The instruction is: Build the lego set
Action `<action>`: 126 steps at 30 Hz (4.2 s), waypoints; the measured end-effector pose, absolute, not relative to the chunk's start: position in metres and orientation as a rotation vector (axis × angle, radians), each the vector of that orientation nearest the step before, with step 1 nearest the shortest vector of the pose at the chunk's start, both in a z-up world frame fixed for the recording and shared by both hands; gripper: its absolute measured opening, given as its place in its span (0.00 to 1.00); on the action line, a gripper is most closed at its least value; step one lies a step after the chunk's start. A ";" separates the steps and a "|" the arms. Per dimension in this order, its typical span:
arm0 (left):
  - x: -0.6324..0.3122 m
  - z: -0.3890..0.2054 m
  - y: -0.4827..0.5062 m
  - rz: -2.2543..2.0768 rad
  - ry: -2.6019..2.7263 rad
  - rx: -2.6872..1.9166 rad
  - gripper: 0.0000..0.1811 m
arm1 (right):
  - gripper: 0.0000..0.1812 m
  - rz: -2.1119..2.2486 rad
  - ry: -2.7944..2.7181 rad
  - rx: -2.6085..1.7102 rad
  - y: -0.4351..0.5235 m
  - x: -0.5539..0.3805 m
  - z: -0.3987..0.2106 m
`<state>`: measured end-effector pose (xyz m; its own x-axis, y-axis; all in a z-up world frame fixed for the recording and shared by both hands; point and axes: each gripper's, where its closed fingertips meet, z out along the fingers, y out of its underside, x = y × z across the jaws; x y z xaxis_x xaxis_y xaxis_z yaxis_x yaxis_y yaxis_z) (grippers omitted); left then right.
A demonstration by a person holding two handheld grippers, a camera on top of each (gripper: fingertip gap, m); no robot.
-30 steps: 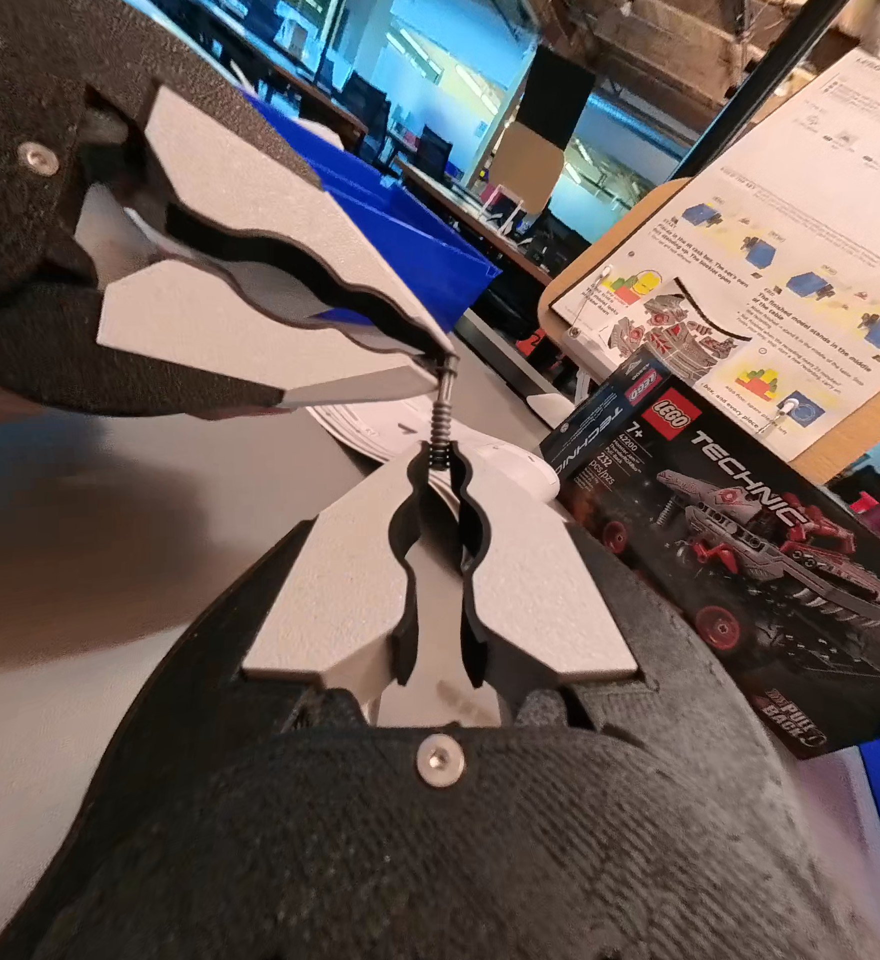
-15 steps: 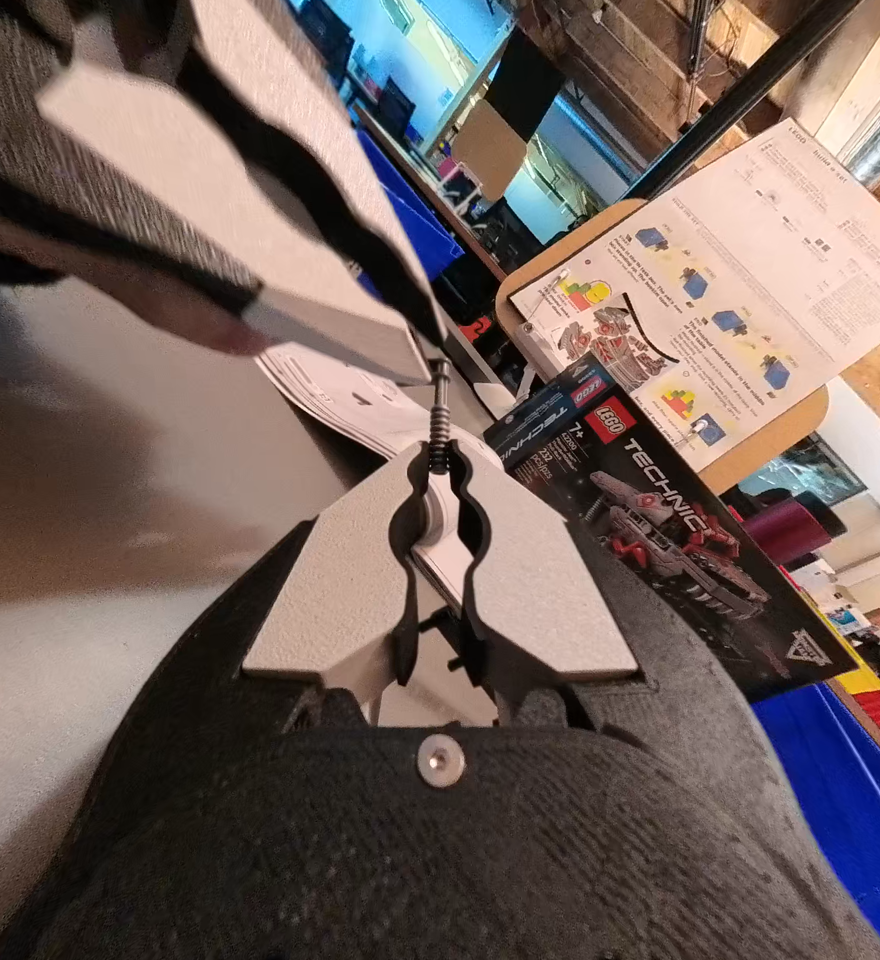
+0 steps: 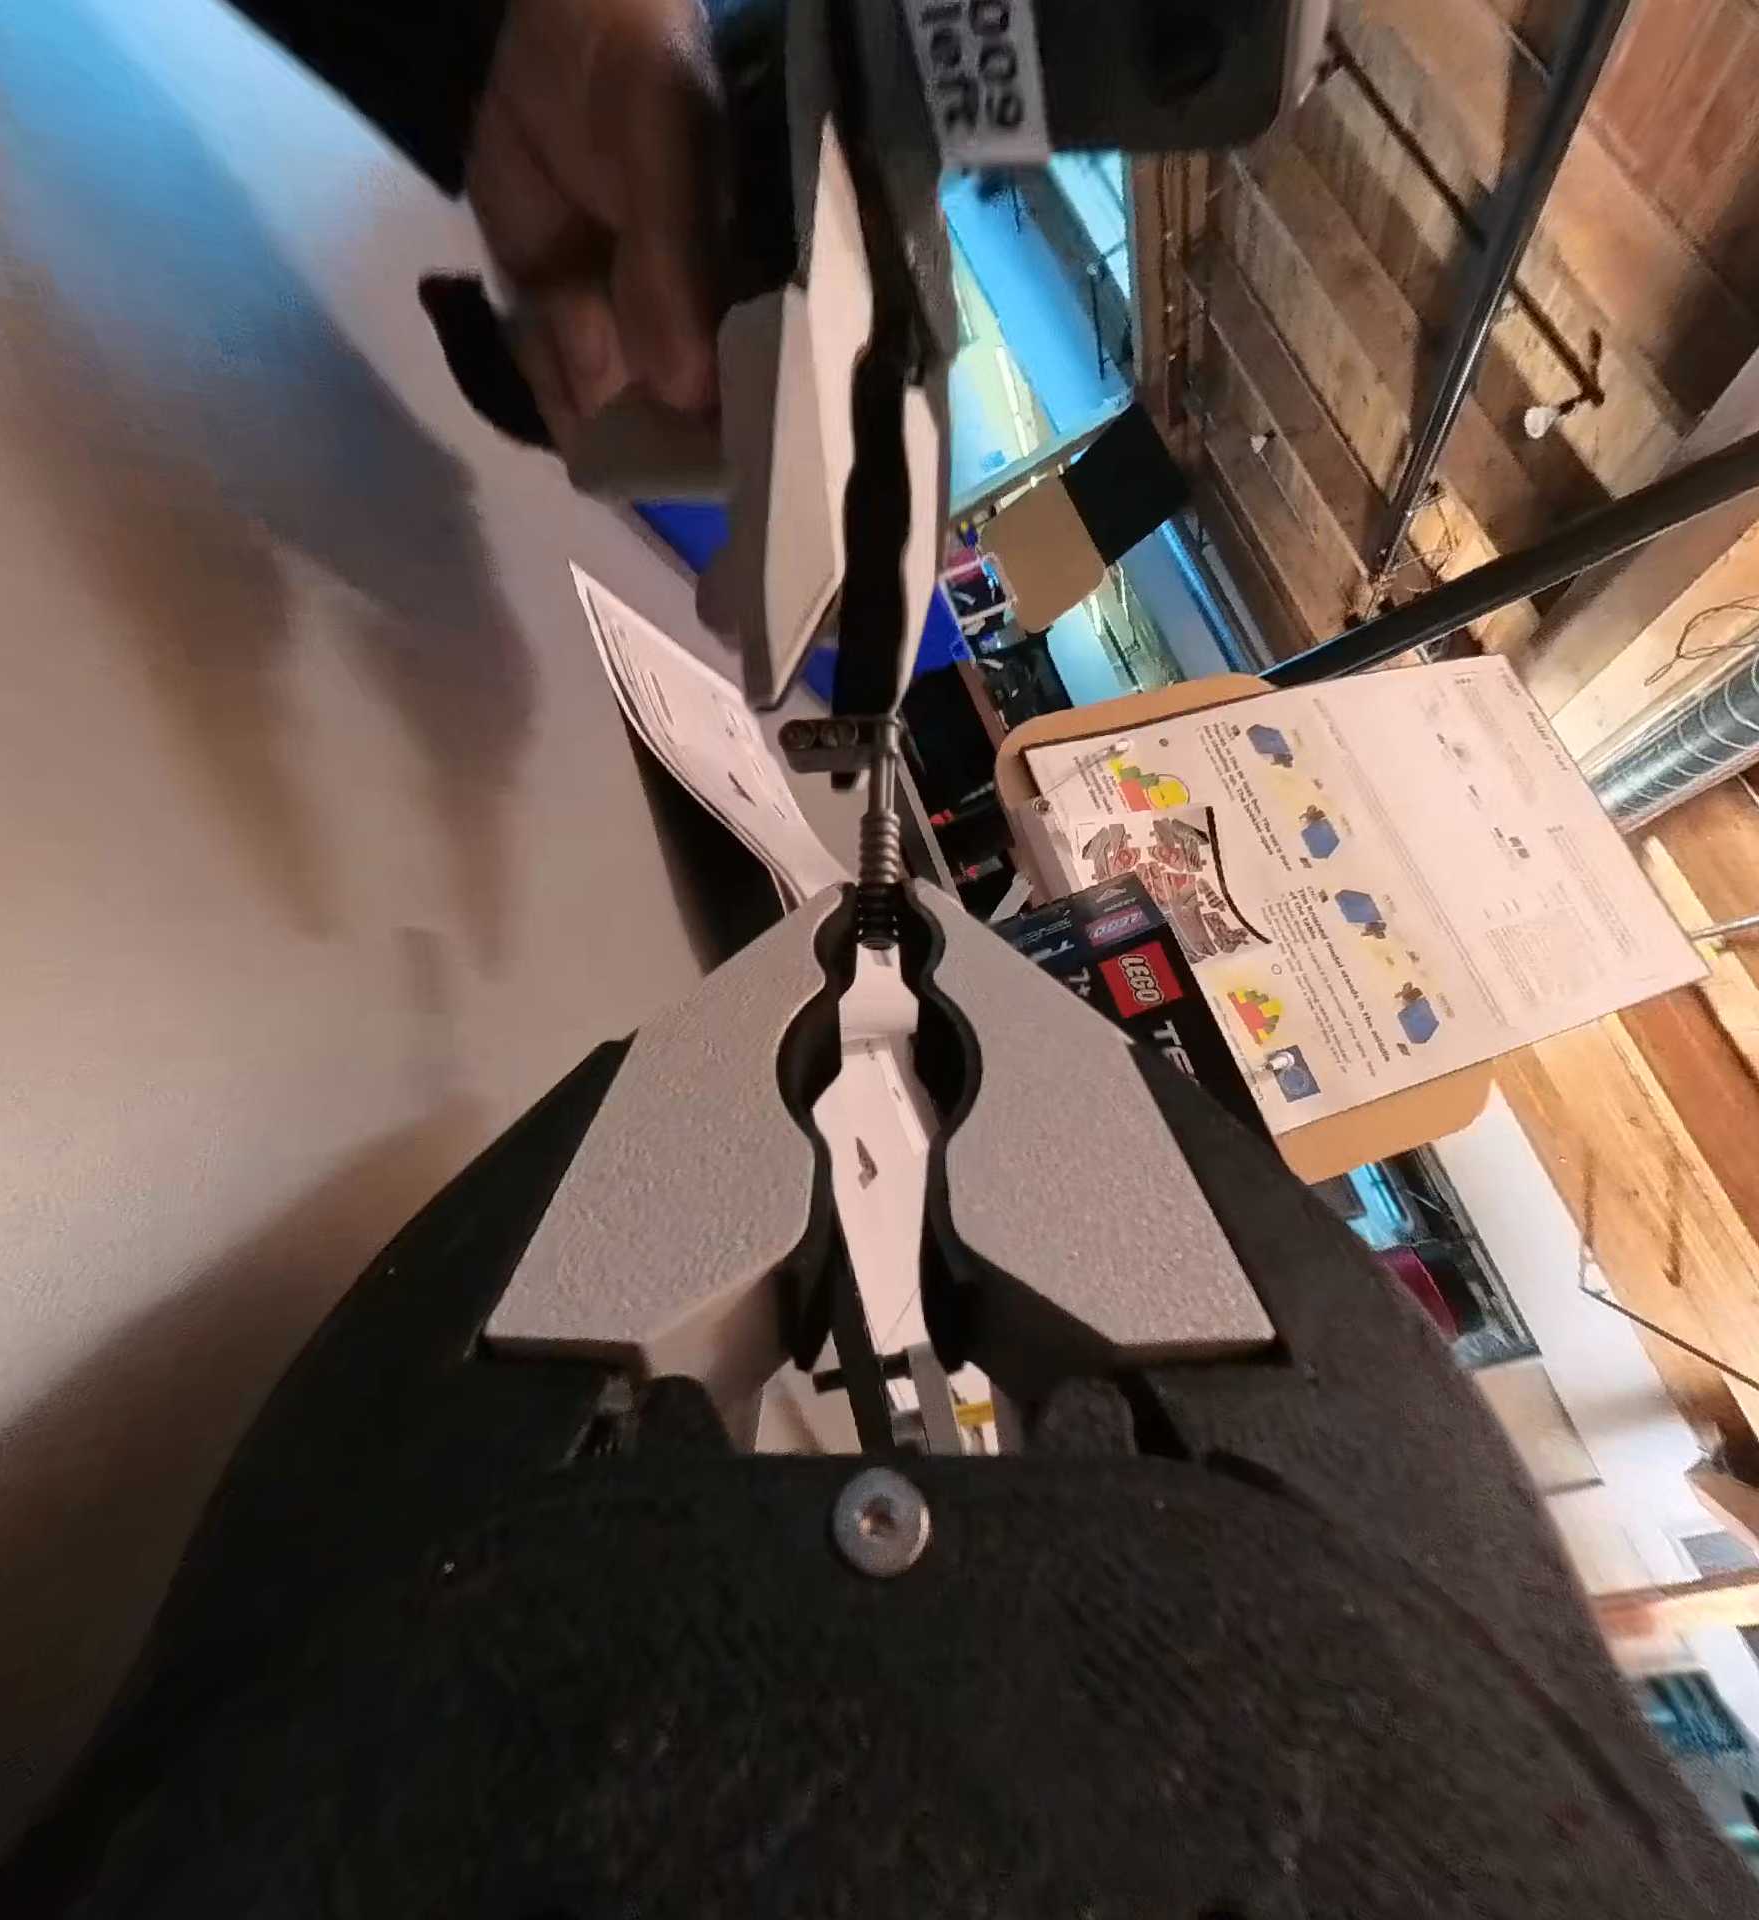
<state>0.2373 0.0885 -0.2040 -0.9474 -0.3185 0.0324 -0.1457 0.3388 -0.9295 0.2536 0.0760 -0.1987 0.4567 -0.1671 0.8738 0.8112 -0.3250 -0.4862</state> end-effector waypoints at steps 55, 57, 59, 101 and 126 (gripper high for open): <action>0.243 -0.261 0.100 -1.099 2.323 -0.032 0.03 | 0.02 -0.798 -0.559 -2.020 0.096 0.256 -0.266; 0.243 -0.260 0.101 -1.116 2.323 -0.044 0.03 | 0.02 -0.794 -0.563 -2.016 0.095 0.255 -0.266; 0.242 -0.260 0.102 -1.121 2.332 -0.045 0.03 | 0.02 -0.803 -0.569 -2.014 0.095 0.255 -0.266; 0.255 -0.267 0.100 -0.742 2.296 -0.001 0.03 | 0.02 -0.972 -0.567 -2.151 0.097 0.265 -0.276; 0.267 -0.270 0.102 -0.655 2.270 -0.139 0.03 | 0.03 -1.068 -0.554 -2.086 0.098 0.271 -0.270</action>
<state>0.2670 0.1020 -0.2704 -0.7085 -0.2905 -0.6432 0.0971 0.8626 -0.4965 0.2706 0.0984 -0.2703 0.5651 0.0501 0.8235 0.6440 -0.6507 -0.4023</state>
